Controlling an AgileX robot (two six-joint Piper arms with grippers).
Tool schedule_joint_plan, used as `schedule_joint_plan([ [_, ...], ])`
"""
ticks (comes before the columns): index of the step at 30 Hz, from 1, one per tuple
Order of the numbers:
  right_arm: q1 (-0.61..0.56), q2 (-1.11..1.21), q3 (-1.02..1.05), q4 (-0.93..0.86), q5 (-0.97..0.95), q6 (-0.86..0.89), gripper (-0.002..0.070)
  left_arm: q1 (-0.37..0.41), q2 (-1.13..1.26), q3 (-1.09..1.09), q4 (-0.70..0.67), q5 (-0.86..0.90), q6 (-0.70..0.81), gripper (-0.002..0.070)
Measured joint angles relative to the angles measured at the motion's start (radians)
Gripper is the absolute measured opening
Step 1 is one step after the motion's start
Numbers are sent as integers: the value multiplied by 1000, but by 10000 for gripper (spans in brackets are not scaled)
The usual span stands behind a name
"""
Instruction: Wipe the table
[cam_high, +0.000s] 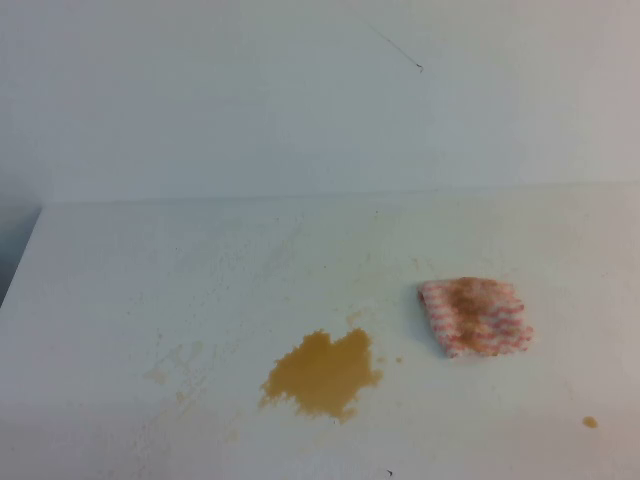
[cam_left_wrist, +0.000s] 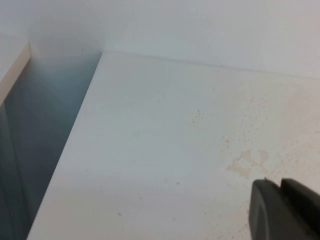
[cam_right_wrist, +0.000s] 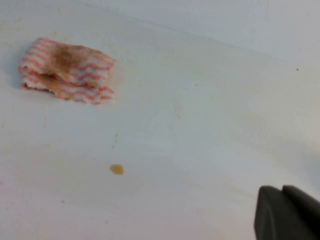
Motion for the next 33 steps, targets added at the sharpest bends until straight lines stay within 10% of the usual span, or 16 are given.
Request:
schedule_joint_plan([
  [33, 0, 0, 0, 77, 0, 0, -2, 0, 0, 0, 0, 0, 0, -4],
])
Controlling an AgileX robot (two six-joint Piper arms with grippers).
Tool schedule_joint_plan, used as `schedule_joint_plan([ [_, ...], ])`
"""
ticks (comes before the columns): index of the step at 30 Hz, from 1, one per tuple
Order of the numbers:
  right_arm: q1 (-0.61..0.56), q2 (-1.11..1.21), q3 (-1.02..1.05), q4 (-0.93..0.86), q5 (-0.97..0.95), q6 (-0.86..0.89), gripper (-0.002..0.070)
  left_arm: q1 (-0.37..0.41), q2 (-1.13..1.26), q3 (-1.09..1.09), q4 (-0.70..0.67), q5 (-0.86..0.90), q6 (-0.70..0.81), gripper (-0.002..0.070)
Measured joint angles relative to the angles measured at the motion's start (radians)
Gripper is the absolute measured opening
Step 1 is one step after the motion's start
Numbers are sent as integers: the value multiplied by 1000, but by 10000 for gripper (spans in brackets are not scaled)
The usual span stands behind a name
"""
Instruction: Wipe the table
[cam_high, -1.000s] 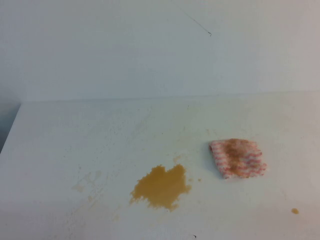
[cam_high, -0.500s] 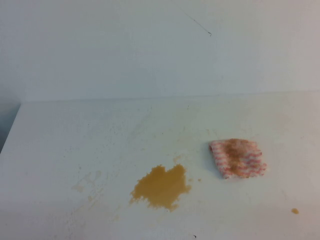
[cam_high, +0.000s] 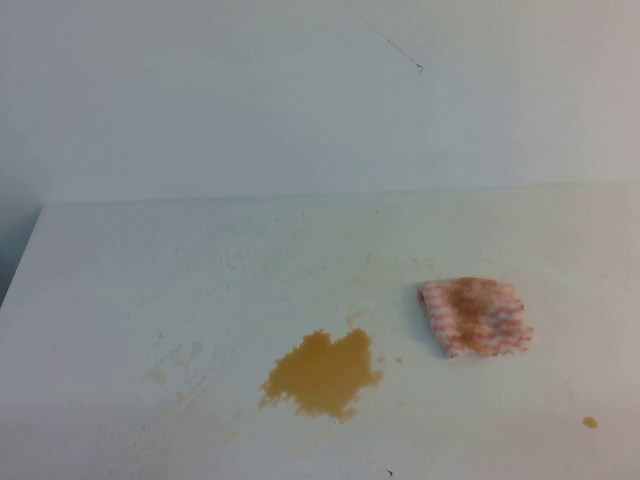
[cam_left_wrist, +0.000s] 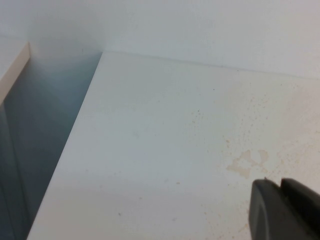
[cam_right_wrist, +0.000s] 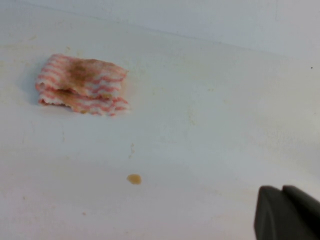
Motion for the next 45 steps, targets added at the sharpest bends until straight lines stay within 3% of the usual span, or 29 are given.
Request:
schedule_joint_plan([
  [9, 0, 0, 4, 45, -127, 0, -2, 0, 0, 0, 0, 0, 0, -4],
  [19, 0, 0, 7, 340, -609, -17, -2, 0, 0, 0, 0, 0, 0, -4],
  [23, 0, 0, 7, 456, -712, 30, -2, 0, 0, 0, 0, 0, 0, -4],
  [28, 0, 0, 7, 423, -714, 41, -2, 0, 0, 0, 0, 0, 0, -4],
  [36, 4, 0, -104, 184, -560, 41, -2, 0, 0, 0, 0, 0, 0, -4],
  [45, 63, 110, -265, 159, -515, 44, -2, 0, 0, 0, 0, 0, 0, -4],
])
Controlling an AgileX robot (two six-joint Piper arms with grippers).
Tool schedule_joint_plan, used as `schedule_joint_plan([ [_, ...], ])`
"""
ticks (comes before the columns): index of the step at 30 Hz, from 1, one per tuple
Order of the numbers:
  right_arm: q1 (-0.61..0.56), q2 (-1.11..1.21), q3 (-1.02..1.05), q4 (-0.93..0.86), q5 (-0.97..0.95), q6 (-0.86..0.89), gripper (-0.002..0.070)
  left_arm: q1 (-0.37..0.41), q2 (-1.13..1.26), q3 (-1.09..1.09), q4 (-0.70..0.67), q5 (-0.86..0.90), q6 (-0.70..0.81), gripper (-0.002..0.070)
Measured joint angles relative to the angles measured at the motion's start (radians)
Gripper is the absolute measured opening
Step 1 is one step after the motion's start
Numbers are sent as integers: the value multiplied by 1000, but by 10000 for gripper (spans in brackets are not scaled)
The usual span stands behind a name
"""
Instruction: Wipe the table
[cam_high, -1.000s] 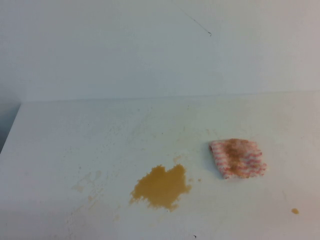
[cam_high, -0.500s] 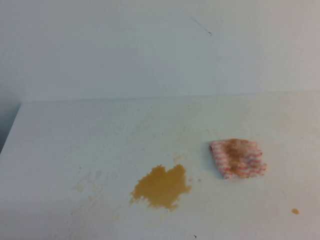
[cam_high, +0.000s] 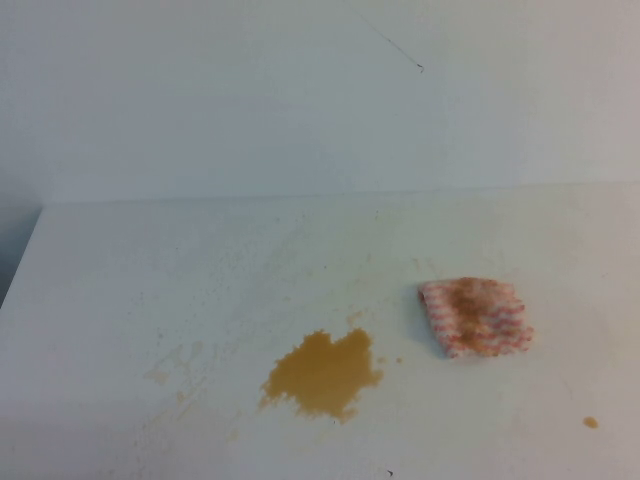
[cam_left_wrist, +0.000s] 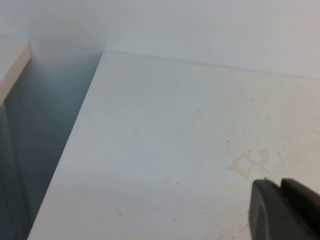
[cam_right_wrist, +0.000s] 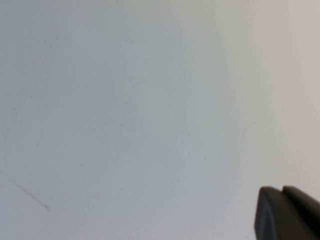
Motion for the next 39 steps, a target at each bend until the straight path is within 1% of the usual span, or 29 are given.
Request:
schedule_joint_plan([
  [4, 18, 198, -96, -2, 59, 0, -2, 0, 0, 0, 0, 0, 0, -4],
  [8, 35, 448, -241, 8, 205, 2, -2, 0, 0, 0, 0, 0, 0, -4],
  [13, 54, 686, -408, 98, 386, -13, -2, 0, 0, 0, 0, 0, 0, -4],
  [16, 56, 788, -471, 126, 409, -75, -2, 0, 0, 0, 0, 0, 0, -4],
  [21, 56, 898, -497, 269, 395, -102, -2, 0, 0, 0, 0, 0, 0, -4],
  [26, 56, 1010, -503, 298, 412, -196, -2, 0, 0, 0, 0, 0, 0, -4],
  [29, 56, 1093, -529, 302, 461, -233, -2, 0, 0, 0, 0, 0, 0, -4],
  [31, 56, 1158, -566, 300, 516, -247, -2, 0, 0, 0, 0, 0, 0, -4],
  [34, 56, 1266, -658, 278, 659, -255, -2, 0, 0, 0, 0, 0, 0, -4],
  [39, 59, 1450, -872, 246, 903, -274, -2, 0, 0, 0, 0, 0, 0, -4],
])
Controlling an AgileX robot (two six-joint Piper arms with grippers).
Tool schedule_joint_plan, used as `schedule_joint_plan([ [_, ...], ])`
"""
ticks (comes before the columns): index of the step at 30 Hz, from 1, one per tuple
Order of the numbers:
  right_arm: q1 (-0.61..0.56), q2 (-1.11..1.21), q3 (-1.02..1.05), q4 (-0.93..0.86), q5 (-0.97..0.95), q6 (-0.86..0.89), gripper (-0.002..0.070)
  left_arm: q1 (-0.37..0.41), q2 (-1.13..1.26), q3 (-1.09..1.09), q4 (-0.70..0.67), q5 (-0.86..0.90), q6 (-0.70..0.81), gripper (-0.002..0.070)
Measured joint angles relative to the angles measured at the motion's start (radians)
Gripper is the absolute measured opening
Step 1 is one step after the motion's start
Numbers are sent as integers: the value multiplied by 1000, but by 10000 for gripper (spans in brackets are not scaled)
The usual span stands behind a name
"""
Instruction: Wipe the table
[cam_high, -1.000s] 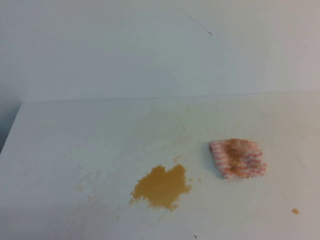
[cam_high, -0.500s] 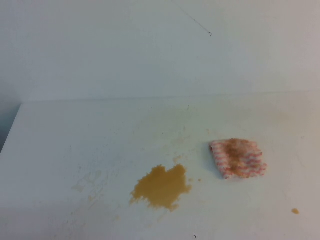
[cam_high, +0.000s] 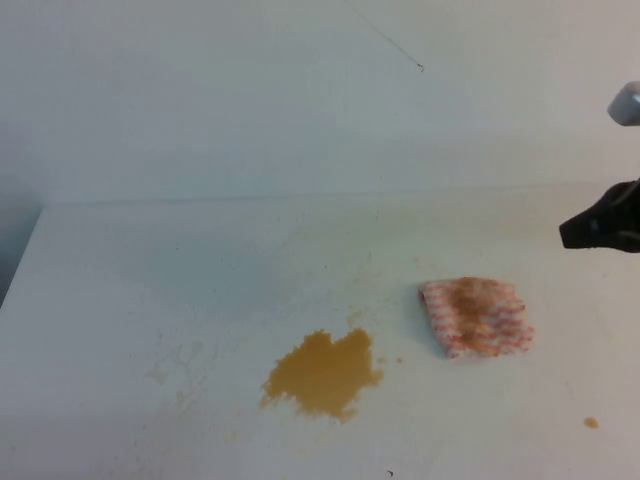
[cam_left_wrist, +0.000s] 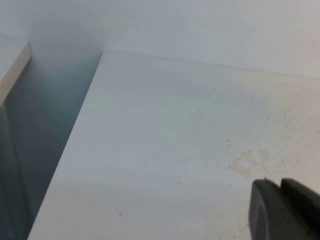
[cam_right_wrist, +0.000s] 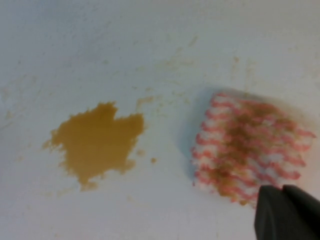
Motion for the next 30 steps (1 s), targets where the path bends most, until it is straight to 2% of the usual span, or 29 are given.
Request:
schedule_joint_plan([
  [3, 9, 94, -109, -31, 109, 1, 4, 0, 0, 0, 0, 0, 0, -4],
  [5, 36, 146, -160, -69, 145, 22, 39, 0, 0, 0, 0, 0, 0, -4],
  [10, 149, 260, -237, -142, 157, 64, 225, 0, 0, 0, 0, 0, 0, -4],
  [13, 218, 313, -257, -183, 126, 100, 281, 0, 0, 0, 0, 0, 0, -4],
  [17, 312, 374, -274, -346, 54, 196, 298, 0, 0, 0, 0, 0, 0, -4],
  [22, 421, 425, -277, -643, -36, 418, 301, 0, 0, 0, 0, 0, 0, -4],
  [30, 475, 498, -280, -730, -138, 497, 301, 0, 0, 0, 0, 0, 0, -4],
])
